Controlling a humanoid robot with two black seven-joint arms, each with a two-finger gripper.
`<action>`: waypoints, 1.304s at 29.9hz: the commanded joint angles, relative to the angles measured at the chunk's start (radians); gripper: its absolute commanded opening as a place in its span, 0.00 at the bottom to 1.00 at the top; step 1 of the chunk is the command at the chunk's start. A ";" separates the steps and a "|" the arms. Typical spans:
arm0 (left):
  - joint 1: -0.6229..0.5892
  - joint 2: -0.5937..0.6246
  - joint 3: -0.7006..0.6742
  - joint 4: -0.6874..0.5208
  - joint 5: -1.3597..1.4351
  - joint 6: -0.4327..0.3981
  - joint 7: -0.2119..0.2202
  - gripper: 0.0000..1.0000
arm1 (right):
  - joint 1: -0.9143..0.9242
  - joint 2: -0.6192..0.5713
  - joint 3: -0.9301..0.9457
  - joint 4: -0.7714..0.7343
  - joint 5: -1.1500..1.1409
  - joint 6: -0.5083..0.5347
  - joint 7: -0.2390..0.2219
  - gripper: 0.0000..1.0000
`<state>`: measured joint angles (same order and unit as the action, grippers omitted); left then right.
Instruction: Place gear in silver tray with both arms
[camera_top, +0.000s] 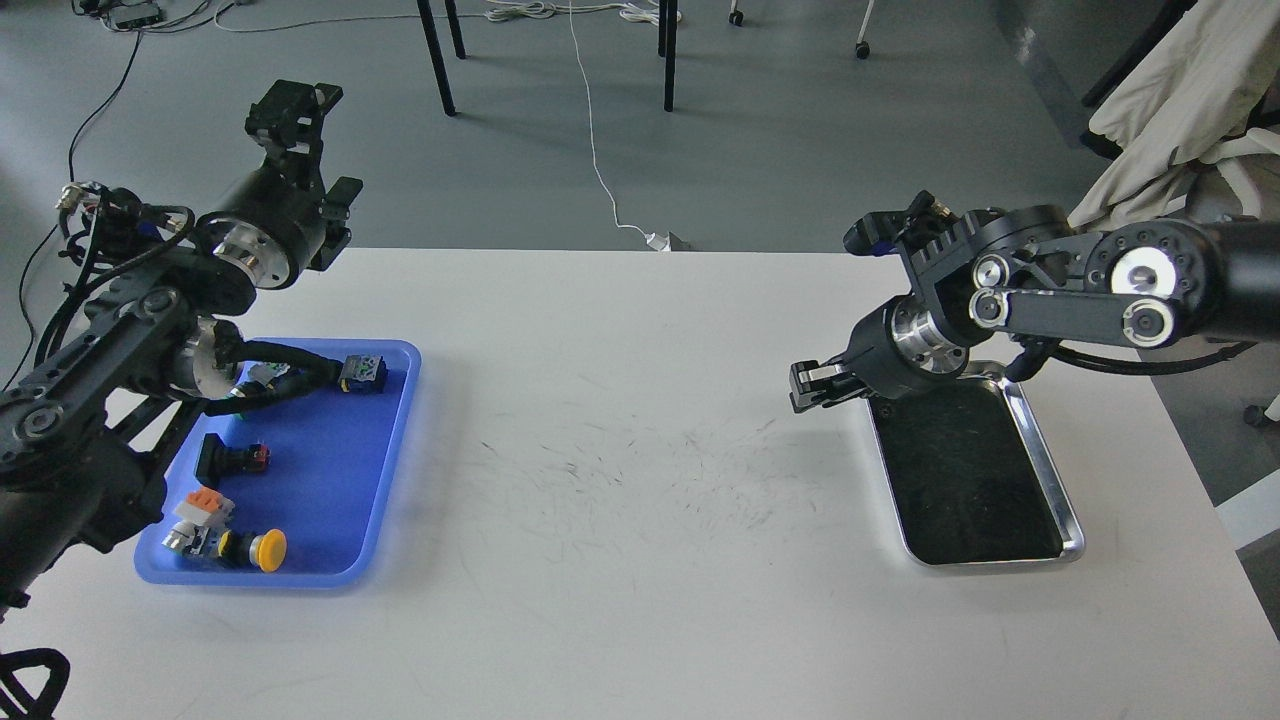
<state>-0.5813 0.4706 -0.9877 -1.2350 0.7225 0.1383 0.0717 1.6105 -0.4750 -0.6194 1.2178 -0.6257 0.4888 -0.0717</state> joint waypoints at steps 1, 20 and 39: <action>0.000 -0.003 0.001 0.000 0.000 0.000 0.000 0.98 | -0.015 -0.134 0.004 0.012 -0.057 0.000 0.004 0.10; 0.000 -0.007 0.001 0.000 0.001 0.000 -0.001 0.98 | -0.287 -0.175 0.059 -0.078 -0.212 -0.038 0.003 0.12; 0.000 -0.010 0.004 0.000 0.001 0.000 -0.001 0.98 | -0.359 -0.142 0.168 -0.109 -0.200 -0.062 0.003 0.55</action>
<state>-0.5814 0.4602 -0.9833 -1.2349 0.7237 0.1381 0.0707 1.2524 -0.6101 -0.4739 1.1050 -0.8302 0.4218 -0.0704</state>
